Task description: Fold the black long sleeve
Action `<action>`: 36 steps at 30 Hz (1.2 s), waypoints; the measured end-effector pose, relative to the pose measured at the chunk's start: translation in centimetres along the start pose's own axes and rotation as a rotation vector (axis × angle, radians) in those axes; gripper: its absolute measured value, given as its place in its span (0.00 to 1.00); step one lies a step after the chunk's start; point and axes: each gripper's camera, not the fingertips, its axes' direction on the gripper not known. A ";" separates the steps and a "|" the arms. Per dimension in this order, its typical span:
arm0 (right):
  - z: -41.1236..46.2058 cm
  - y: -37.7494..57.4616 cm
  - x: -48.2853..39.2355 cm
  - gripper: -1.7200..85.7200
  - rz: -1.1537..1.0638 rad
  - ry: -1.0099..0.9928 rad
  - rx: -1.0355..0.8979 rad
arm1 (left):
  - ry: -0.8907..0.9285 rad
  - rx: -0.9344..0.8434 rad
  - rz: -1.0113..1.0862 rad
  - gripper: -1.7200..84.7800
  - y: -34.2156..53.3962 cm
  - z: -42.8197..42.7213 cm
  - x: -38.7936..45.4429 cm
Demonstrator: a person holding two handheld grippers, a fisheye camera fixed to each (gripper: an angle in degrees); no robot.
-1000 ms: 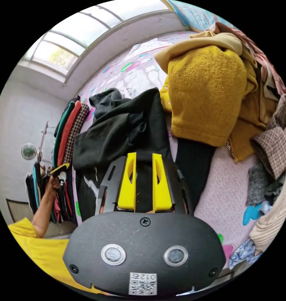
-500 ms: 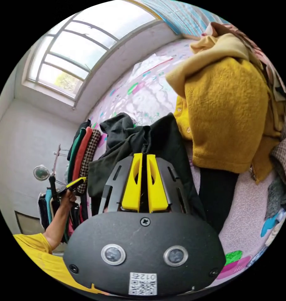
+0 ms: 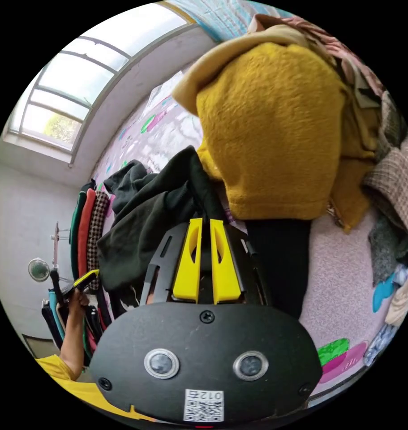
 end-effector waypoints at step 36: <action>6.0 8.4 -15.5 0.02 -0.633 0.031 -0.124 | 0.021 0.074 0.180 0.02 -3.6 0.3 4.7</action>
